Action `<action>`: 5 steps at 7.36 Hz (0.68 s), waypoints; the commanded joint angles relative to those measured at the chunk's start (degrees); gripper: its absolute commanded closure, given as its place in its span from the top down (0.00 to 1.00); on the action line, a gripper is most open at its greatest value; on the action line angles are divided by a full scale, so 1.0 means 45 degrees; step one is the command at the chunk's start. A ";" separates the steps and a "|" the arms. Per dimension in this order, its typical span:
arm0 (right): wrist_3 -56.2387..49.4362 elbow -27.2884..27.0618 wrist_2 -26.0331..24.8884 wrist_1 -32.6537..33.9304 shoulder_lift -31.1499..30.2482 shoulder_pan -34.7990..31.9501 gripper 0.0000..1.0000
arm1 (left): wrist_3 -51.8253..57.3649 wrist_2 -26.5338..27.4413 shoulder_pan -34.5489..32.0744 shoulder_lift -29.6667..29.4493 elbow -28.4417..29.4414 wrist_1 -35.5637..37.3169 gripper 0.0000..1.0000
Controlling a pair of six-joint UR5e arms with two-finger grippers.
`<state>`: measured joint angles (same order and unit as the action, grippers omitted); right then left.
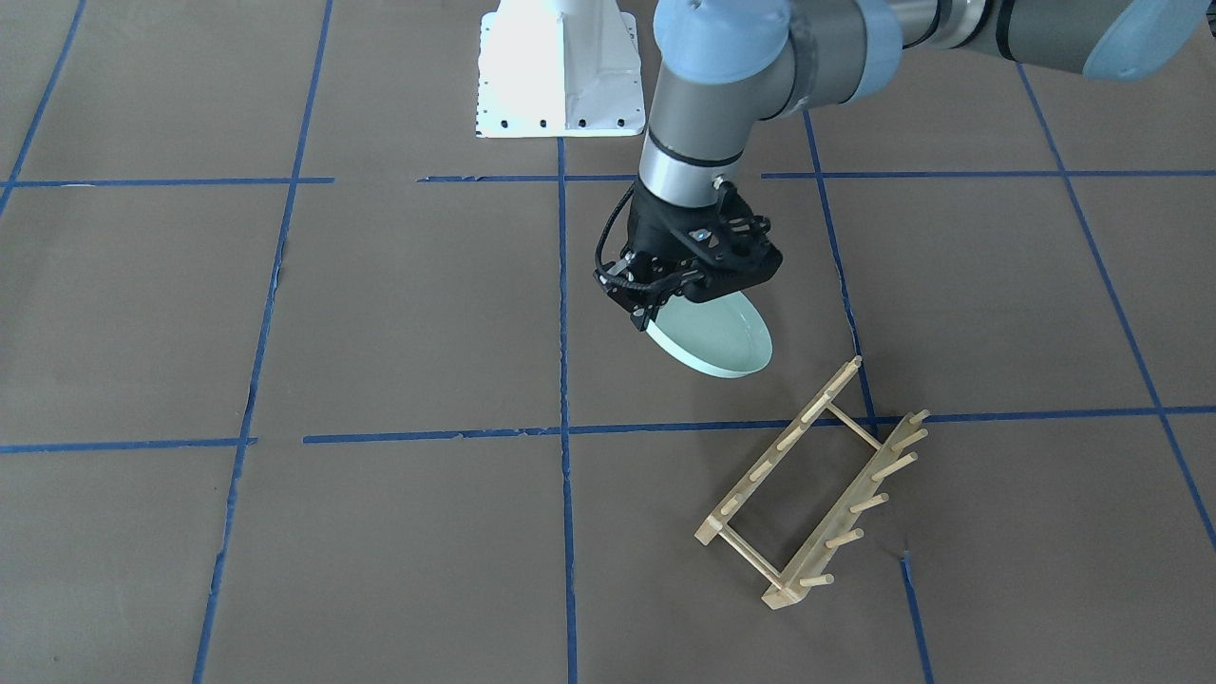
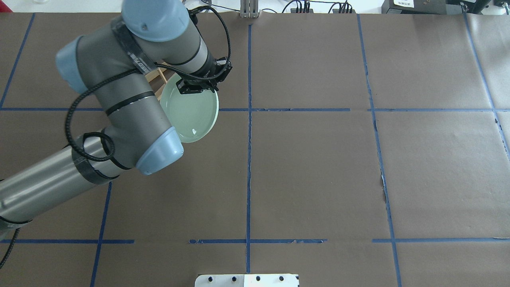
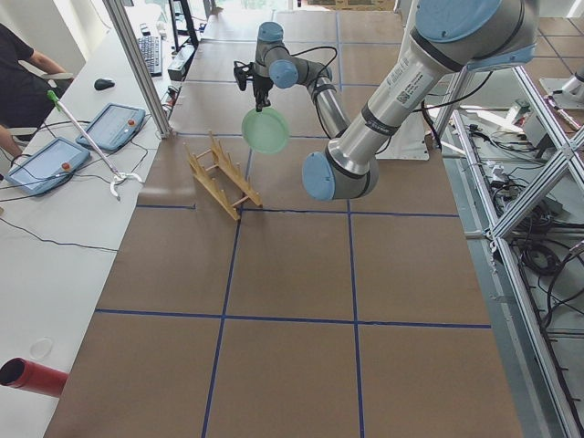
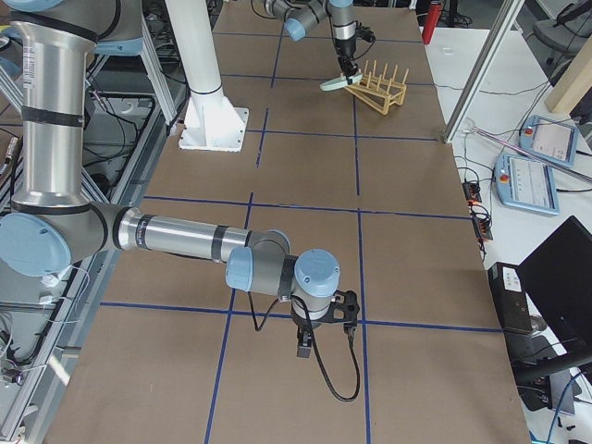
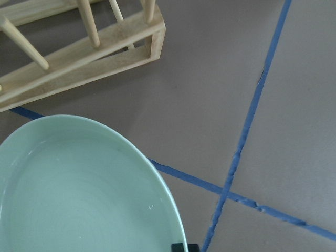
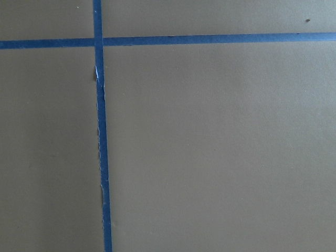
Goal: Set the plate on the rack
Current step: 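Lift the plate with the left gripper and tilt it upright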
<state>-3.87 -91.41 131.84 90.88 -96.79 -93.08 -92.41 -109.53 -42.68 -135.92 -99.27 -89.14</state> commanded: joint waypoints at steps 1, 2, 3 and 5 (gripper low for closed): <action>0.0000 0.0000 0.0000 0.0000 0.0005 0.0000 1.00 | -0.2132 -0.0055 -0.1678 0.0418 -0.0949 -0.1312 0.00; 0.0000 0.0000 0.0000 0.0000 0.0005 0.0000 1.00 | -0.3050 -0.0016 -0.2092 0.1367 -0.0890 -0.3645 0.00; 0.0000 0.0000 0.0000 0.0000 0.0005 0.0000 1.00 | -0.4122 0.0042 -0.2677 0.2150 -0.0541 -0.6259 0.00; 0.0000 0.0000 0.0000 0.0000 0.0005 0.0000 1.00 | -0.5007 0.0101 -0.3790 0.2392 0.0881 -0.9865 0.00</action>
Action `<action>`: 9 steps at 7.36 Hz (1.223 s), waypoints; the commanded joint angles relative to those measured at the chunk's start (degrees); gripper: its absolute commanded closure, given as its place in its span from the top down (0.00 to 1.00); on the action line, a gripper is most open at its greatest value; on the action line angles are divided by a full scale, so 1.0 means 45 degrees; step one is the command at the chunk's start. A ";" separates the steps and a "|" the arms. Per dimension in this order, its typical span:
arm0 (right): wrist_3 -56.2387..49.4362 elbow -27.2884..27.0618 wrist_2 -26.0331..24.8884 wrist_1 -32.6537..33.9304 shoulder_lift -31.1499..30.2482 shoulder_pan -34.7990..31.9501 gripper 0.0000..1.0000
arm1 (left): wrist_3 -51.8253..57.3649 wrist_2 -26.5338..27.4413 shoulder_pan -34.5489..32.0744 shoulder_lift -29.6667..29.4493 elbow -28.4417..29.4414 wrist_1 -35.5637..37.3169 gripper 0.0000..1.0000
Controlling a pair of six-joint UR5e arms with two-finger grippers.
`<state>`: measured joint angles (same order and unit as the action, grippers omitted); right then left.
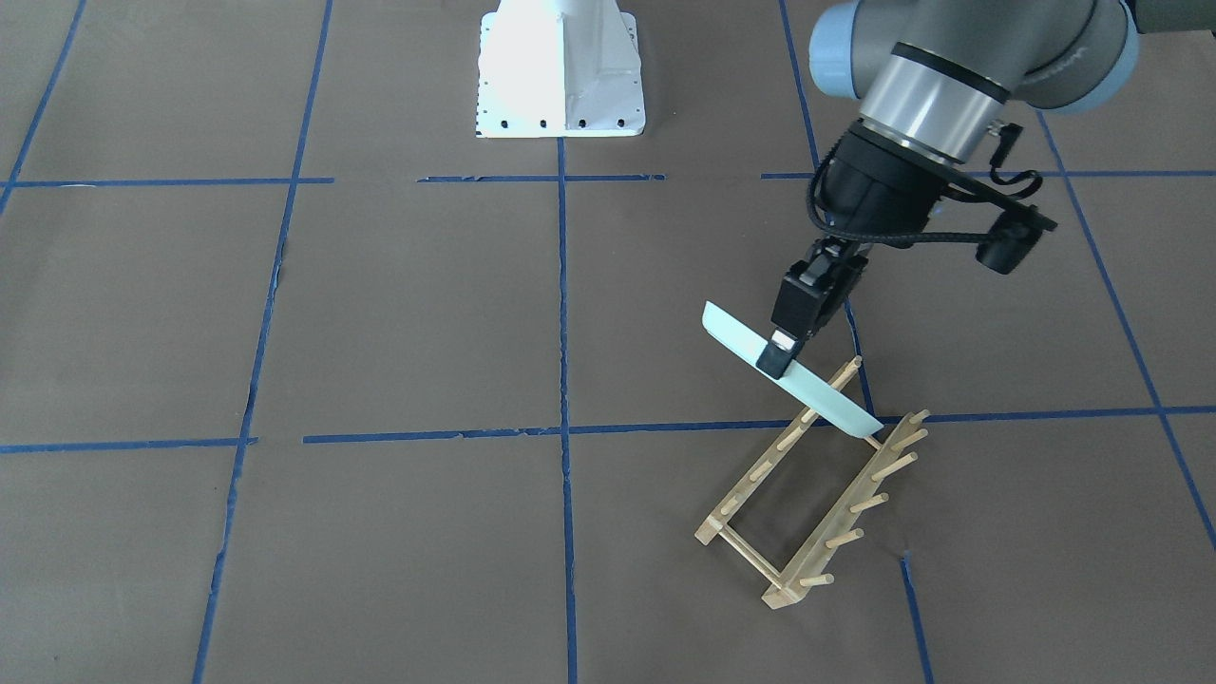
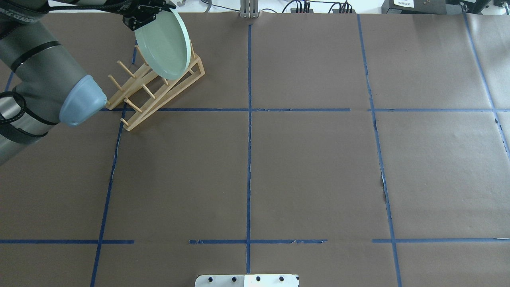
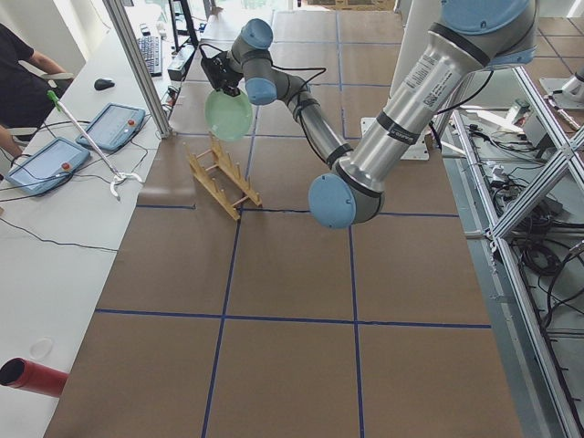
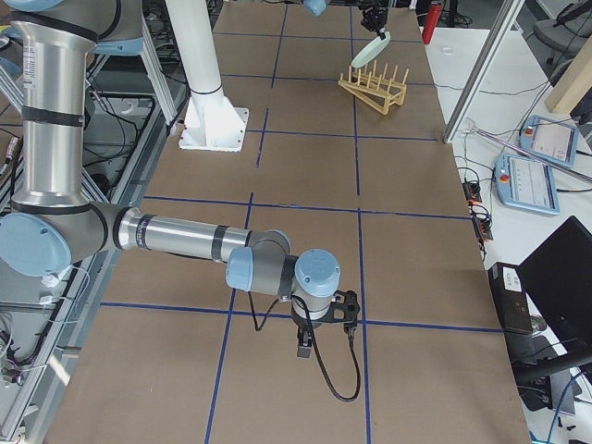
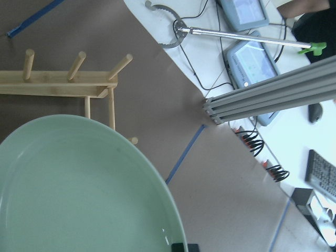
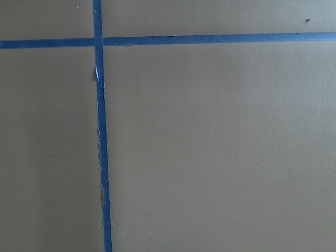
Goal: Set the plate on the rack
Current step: 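Lift the plate with the left gripper and tilt it upright, then lower the upright plate into the wooden rack slots with the left gripper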
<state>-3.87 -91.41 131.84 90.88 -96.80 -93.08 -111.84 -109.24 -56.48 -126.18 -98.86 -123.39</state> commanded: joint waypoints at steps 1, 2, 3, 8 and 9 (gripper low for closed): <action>0.0000 0.0000 0.0000 0.0000 -0.0013 0.0000 1.00 | -0.0751 0.0501 -0.0962 0.0343 0.1067 -0.3446 0.00; 0.0000 0.0000 0.0000 0.0000 0.0006 0.0000 1.00 | -0.0790 0.1453 -0.0926 0.0866 0.1476 -0.5450 0.00; 0.0000 0.0000 0.0000 0.0000 0.0007 0.0000 1.00 | -0.1409 0.2294 -0.0848 0.0852 0.2621 -0.7481 0.00; 0.0000 0.0019 0.0000 0.0000 0.0007 0.0000 1.00 | -0.1513 0.3726 0.0458 0.0852 0.3707 -0.9064 0.00; 0.0000 0.0000 0.0000 0.0000 0.0007 0.0000 1.00 | -0.1494 0.3729 0.0500 0.0871 0.3707 -0.9064 0.00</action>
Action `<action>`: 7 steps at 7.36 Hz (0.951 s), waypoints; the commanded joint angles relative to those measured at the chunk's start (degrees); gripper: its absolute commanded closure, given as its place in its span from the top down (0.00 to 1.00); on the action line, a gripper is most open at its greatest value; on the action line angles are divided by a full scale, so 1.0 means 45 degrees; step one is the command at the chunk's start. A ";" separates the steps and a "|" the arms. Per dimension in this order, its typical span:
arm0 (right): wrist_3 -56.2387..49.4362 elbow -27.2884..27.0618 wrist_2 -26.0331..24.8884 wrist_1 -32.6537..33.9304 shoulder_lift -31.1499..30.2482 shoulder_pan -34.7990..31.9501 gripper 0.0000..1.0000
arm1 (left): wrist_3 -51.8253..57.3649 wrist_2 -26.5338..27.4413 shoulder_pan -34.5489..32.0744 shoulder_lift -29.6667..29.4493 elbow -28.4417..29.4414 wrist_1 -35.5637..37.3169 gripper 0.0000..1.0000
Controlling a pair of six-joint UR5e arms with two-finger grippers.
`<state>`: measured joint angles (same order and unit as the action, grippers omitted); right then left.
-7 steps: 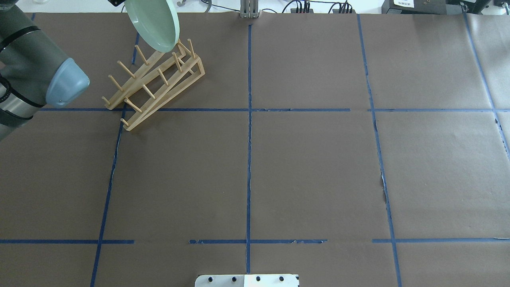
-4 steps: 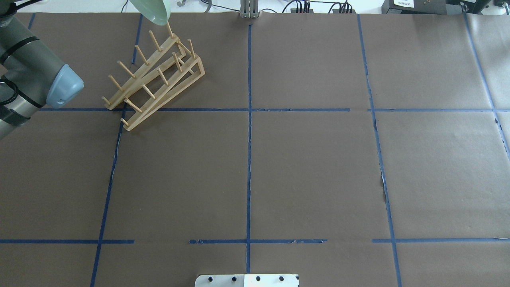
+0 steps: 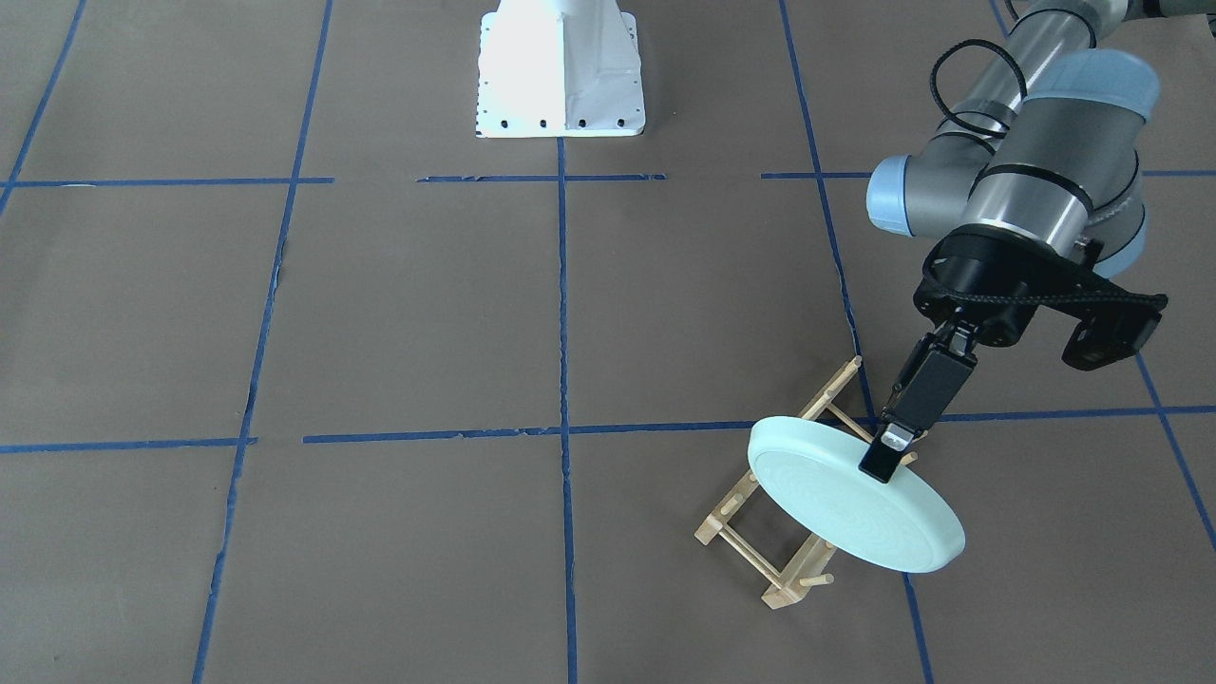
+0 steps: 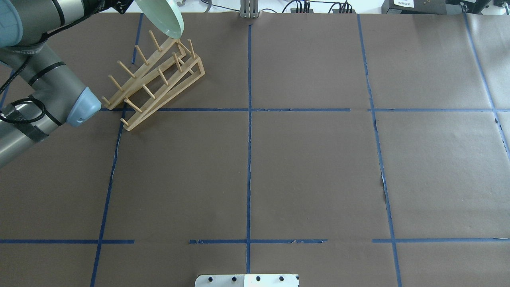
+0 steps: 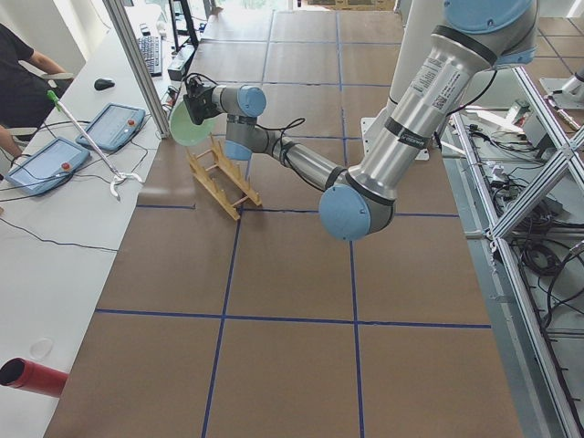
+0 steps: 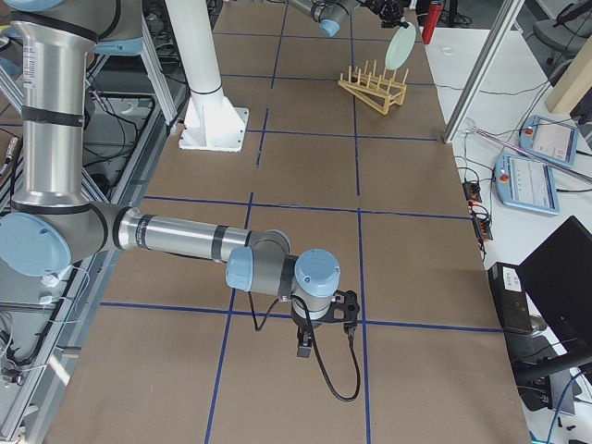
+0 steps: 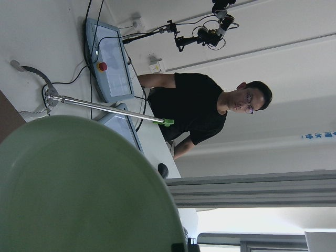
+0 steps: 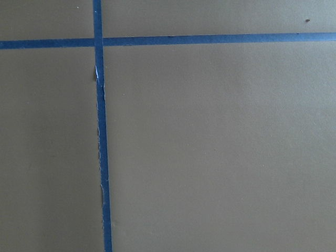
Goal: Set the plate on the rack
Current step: 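Lower the upright plate into the wooden rack slots with the left gripper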
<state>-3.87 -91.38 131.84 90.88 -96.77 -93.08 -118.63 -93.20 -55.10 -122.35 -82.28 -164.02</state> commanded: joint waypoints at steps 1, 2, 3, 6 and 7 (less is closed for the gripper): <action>0.0000 -0.0006 0.0000 0.0000 0.0000 -0.0019 1.00 | 0.0053 0.0165 0.0212 0.0020 0.0197 -0.0036 0.00; 0.0000 -0.0006 0.0000 0.0000 0.0000 0.0000 1.00 | 0.0073 0.0165 0.0445 0.0020 0.0392 -0.0055 0.00; 0.0000 -0.0006 0.0000 0.0000 0.0000 0.0000 1.00 | 0.0093 0.0165 0.0563 0.0040 0.0472 -0.0036 0.00; 0.0000 0.0013 0.0000 0.0000 0.0000 0.0000 1.00 | 0.0829 0.0184 0.0739 -0.0019 0.0959 -0.0075 0.00; 0.0000 -0.0006 0.0000 0.0000 0.0000 0.0000 1.00 | 0.0893 0.0184 0.0837 -0.0019 0.1057 -0.0095 0.00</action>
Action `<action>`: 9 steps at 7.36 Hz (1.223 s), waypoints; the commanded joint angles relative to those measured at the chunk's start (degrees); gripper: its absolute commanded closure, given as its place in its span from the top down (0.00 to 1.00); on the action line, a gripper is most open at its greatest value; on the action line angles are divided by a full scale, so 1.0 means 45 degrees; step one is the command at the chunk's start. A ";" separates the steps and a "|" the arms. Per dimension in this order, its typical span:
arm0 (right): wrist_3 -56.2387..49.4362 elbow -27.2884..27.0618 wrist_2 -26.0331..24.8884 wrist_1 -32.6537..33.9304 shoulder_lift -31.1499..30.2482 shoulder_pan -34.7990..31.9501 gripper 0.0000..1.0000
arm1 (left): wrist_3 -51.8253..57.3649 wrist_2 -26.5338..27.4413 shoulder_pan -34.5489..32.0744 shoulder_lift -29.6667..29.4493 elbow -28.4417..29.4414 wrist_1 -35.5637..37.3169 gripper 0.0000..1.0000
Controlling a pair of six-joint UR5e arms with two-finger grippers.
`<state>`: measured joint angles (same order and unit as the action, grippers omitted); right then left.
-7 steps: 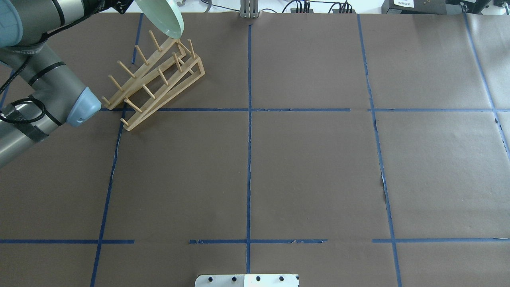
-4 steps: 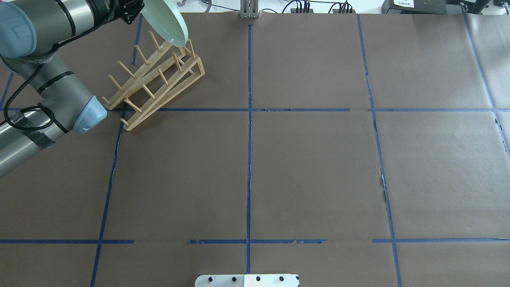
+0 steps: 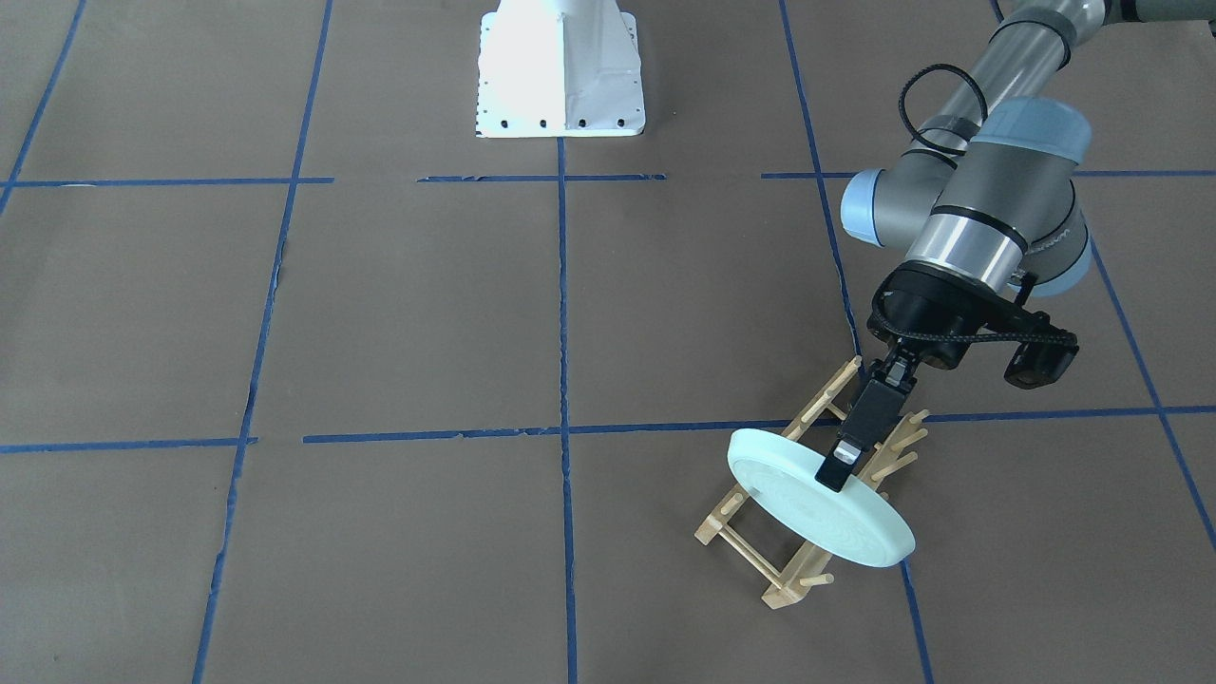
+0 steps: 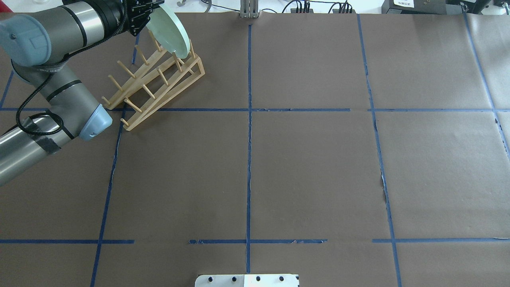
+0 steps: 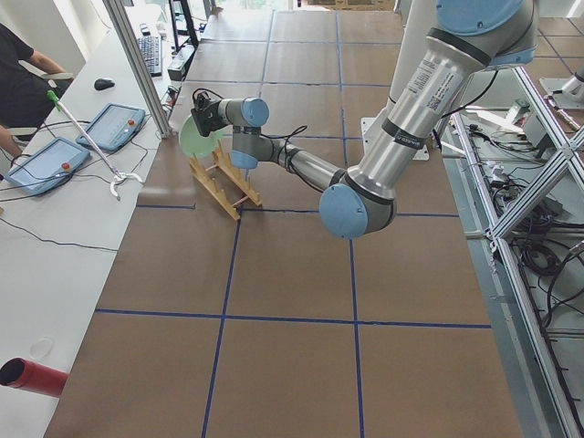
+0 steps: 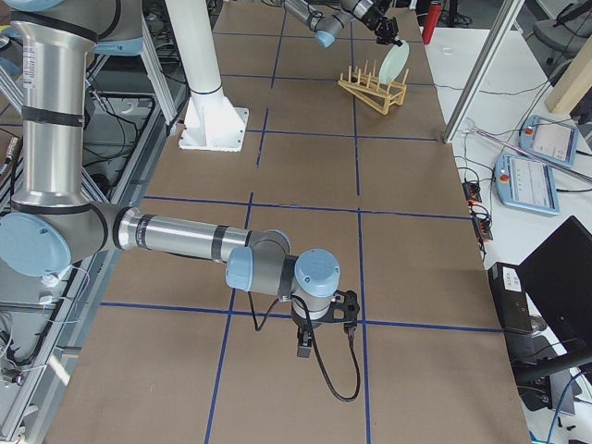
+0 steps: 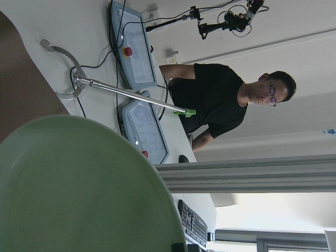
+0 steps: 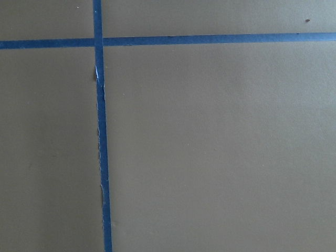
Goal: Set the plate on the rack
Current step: 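Lower the upright plate into the wooden rack slots with the left gripper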
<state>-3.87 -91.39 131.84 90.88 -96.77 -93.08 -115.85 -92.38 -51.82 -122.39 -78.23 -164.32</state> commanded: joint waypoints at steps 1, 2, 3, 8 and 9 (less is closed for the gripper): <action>0.0000 -0.0005 0.0000 0.0000 0.0000 0.0000 1.00 | 0.0276 0.0001 0.0226 -0.0028 0.0254 -0.0028 0.00; 0.0000 -0.0005 0.0000 0.0000 0.0000 0.0000 1.00 | 0.0295 0.0001 0.0227 -0.0028 0.0274 -0.0009 0.00; 0.0000 -0.0005 0.0000 0.0000 0.0000 0.0000 1.00 | 0.0315 0.0020 0.0285 -0.0028 0.0409 -0.0009 0.00; 0.0000 -0.0005 0.0000 0.0000 0.0000 0.0000 1.00 | 0.0471 0.0021 0.0305 -0.0067 0.0372 0.0089 1.00; 0.0000 -0.0005 0.0000 0.0000 0.0000 0.0000 1.00 | 0.0510 -0.0057 0.0189 -0.0086 0.0256 0.0128 1.00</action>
<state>-3.87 -91.41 131.84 90.88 -96.81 -93.07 -113.77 -92.37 -50.56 -122.68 -76.58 -163.97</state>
